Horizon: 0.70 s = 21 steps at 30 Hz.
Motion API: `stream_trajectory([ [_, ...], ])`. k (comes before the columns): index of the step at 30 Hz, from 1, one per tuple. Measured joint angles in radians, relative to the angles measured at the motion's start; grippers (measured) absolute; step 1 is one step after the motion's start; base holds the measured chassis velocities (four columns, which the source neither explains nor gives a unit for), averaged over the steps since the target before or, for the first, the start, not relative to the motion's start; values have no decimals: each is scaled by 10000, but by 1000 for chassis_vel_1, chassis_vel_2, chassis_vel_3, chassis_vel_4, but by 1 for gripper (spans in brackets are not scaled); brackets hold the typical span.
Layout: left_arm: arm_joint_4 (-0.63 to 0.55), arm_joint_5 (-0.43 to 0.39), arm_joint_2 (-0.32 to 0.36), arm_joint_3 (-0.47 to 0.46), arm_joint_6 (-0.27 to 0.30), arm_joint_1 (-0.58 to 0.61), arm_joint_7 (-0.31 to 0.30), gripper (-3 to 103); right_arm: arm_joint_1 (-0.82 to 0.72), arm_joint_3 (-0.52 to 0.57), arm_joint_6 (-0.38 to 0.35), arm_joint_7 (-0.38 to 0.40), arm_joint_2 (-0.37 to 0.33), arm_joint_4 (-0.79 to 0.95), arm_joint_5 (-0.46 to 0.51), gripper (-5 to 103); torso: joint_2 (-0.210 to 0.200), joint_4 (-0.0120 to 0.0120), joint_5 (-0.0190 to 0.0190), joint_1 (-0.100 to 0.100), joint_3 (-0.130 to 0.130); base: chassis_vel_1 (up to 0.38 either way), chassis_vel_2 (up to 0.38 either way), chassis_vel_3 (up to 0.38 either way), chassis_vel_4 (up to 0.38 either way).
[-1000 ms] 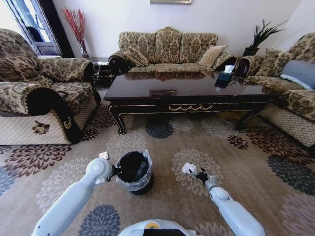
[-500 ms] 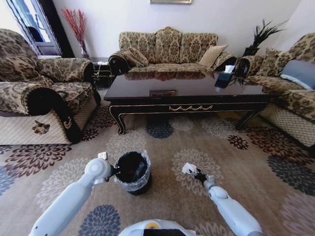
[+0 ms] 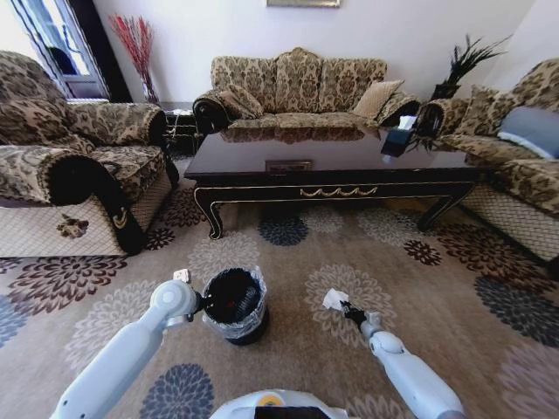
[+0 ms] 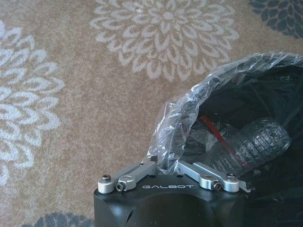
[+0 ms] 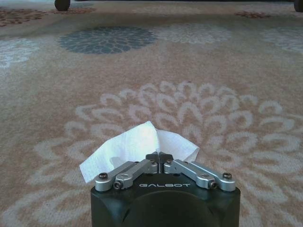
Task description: Move to the front of the table and pick up the trash from the floor, then place it into the trash bin.
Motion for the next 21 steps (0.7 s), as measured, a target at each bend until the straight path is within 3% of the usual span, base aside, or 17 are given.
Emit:
stream_trajectory([
  [14,-50,67,-37,5,0,58,10,0,-264,47,0,28,-170,533,1,0,0,1,1,0,0,0,0,0,0],
  [21,28,143,-247,263,0,-99,12,0,-739,266,153,29,-615,1673,-146,0,0,0,1,0,1,0,0,0,0],
])
